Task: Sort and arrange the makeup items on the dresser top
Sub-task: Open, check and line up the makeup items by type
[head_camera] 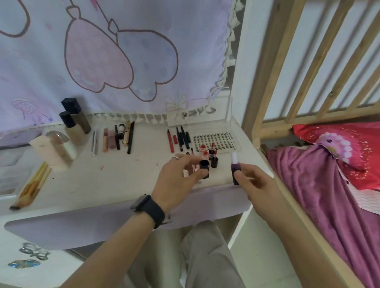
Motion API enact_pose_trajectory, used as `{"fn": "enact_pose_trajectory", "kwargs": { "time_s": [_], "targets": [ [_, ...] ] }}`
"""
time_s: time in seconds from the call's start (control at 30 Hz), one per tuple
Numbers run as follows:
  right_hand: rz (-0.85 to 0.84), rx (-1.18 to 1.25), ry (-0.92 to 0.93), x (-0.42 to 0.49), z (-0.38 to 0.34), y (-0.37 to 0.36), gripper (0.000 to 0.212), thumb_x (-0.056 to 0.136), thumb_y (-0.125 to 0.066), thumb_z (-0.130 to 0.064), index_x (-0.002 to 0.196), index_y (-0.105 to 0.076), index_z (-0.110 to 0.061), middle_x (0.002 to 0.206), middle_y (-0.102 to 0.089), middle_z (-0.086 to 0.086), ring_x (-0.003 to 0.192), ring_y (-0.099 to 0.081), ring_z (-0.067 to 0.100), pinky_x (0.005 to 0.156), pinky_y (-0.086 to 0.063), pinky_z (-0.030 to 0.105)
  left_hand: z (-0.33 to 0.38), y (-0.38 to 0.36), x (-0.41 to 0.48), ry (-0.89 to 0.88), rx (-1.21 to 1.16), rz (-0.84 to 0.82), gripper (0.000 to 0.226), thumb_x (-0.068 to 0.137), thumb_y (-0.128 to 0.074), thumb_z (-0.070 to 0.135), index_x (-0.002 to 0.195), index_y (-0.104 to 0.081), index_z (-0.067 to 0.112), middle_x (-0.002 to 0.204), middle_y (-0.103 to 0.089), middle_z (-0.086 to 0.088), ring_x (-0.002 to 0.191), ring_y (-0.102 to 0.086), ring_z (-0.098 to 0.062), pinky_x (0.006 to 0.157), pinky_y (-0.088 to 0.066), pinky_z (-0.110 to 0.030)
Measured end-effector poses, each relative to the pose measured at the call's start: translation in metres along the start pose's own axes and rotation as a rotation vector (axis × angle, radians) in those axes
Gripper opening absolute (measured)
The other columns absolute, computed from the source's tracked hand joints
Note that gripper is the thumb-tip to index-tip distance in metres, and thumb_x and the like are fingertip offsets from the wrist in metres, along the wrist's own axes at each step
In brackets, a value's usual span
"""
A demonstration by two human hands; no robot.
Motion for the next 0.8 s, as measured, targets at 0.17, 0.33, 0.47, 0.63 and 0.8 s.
{"fn": "enact_pose_trajectory", "kwargs": {
  "time_s": [0.17, 0.33, 0.47, 0.63, 0.8],
  "targets": [
    [0.034, -0.230, 0.063, 0.011, 0.004, 0.004, 0.014, 0.097, -0.065, -0.031, 0.111, -0.069, -0.034, 0.099, -0.070, -0.026, 0.090, -0.058, -0.015, 0.072, -0.038, -0.001, -0.002, -0.009, 0.005, -0.024, 0.160, 0.030, 0.024, 0.090, -0.068, 0.040, 0.114, -0.070, 0.036, 0.087, -0.066, 0.020, 0.091, -0.052, -0.003, 0.078, -0.046, -0.025],
    [-0.030, -0.404, 0.162, 0.032, 0.001, -0.008, 0.016, 0.097, -0.063, -0.039, 0.102, -0.057, -0.052, 0.091, -0.060, -0.046, 0.101, -0.055, -0.009, 0.075, -0.036, 0.005, -0.006, -0.017, 0.007, -0.011, 0.280, 0.060, 0.031, 0.089, -0.068, 0.043, 0.119, -0.068, 0.036, 0.091, -0.069, 0.015, 0.098, -0.050, -0.008, 0.084, -0.046, -0.030],
    [-0.064, -0.523, 0.250, 0.044, 0.009, -0.019, 0.016, 0.097, -0.061, -0.040, 0.114, -0.063, -0.042, 0.089, -0.060, -0.039, 0.102, -0.051, 0.004, 0.079, -0.034, 0.012, -0.006, -0.018, 0.008, -0.035, 0.386, 0.088, 0.031, 0.088, -0.067, 0.046, 0.118, -0.067, 0.036, 0.095, -0.070, 0.014, 0.108, -0.050, -0.013, 0.091, -0.042, -0.034],
    [-0.067, -0.659, 0.349, 0.044, 0.012, -0.022, 0.025, 0.097, -0.060, -0.042, 0.119, -0.066, -0.032, 0.107, -0.068, -0.019, 0.102, -0.052, 0.015, 0.086, -0.039, 0.031, -0.007, -0.016, 0.006, -0.073, 0.514, 0.137, 0.034, 0.088, -0.064, 0.051, 0.117, -0.068, 0.033, 0.114, -0.063, 0.010, 0.114, -0.046, -0.014, 0.087, -0.029, -0.025],
    [-0.044, -0.691, 0.386, 0.043, 0.010, -0.024, 0.027, 0.095, -0.067, -0.037, 0.117, -0.070, -0.022, 0.109, -0.062, -0.006, 0.100, -0.052, 0.017, 0.088, -0.042, 0.034, -0.009, -0.018, 0.007, -0.073, 0.573, 0.135, 0.038, 0.089, -0.061, 0.052, 0.119, -0.066, 0.029, 0.119, -0.060, 0.008, 0.116, -0.045, -0.015, 0.091, -0.033, -0.029]
  ]
}}
Point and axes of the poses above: each hand's wrist, its own x-axis towards the middle knuckle, its own y-axis out of the back of the hand, z = x × y, the point moved 7 cm from there along x, towards the middle knuckle
